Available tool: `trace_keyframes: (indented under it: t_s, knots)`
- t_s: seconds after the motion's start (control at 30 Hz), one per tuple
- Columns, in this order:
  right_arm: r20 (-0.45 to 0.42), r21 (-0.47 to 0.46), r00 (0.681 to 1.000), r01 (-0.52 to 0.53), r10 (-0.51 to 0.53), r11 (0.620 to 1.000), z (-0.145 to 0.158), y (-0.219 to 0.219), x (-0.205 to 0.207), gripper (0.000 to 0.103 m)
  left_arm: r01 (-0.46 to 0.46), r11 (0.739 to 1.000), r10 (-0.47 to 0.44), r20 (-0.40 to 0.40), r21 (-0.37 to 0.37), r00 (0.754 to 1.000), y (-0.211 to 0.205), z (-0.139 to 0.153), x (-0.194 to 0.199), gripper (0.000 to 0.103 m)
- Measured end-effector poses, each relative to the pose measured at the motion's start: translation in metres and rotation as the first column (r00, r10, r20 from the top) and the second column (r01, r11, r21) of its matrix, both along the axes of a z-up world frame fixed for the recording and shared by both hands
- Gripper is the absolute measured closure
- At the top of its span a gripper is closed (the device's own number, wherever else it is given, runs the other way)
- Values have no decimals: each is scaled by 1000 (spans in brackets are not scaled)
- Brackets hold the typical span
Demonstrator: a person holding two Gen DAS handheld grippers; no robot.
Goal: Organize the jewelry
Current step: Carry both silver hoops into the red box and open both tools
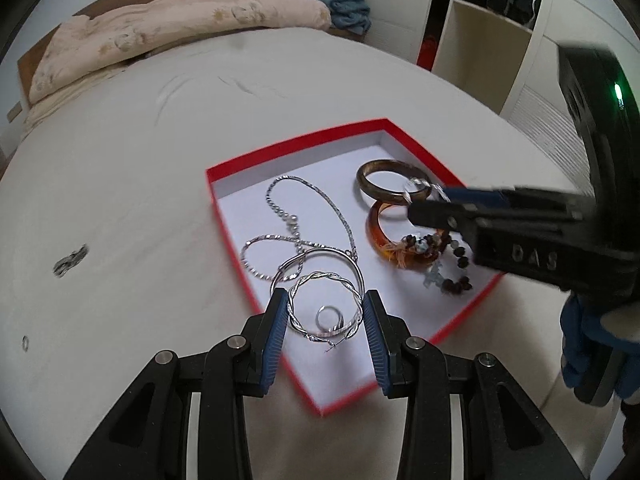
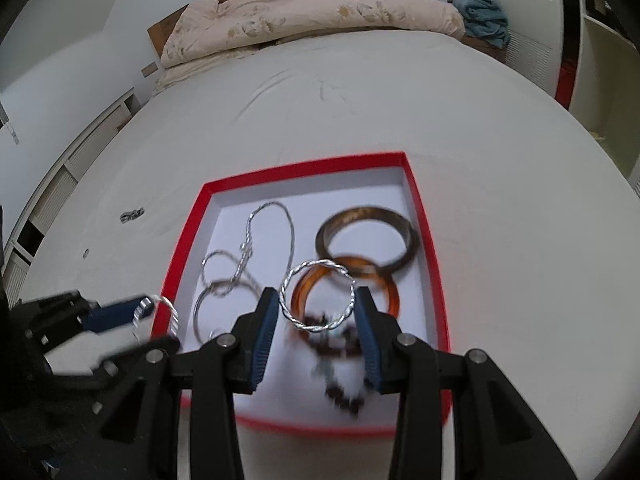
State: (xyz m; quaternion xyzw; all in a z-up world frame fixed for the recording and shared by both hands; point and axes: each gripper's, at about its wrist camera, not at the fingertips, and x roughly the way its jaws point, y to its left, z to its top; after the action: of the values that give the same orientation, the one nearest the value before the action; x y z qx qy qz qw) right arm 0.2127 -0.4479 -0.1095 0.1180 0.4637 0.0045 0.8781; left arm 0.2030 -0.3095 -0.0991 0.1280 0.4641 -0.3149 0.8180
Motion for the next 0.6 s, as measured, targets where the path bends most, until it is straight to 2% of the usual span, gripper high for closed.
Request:
trace_keyframes:
  t_s: [0.2, 0.3, 0.6]
  knots:
    - [-22, -3, 999, -30, 30, 1000, -13, -12, 27, 66, 8, 999, -8, -26, 31, 1000, -7, -20, 15, 65]
    - [-25, -12, 999, -47, 46, 999, -13, -16, 33, 65, 18, 999, -17, -19, 34, 1000, -10, -23, 18, 65]
    - [-66, -48, 995, -72, 69, 996, -13, -21, 42, 65, 25, 999, -24, -63, 20, 998, -13, -29, 21, 64]
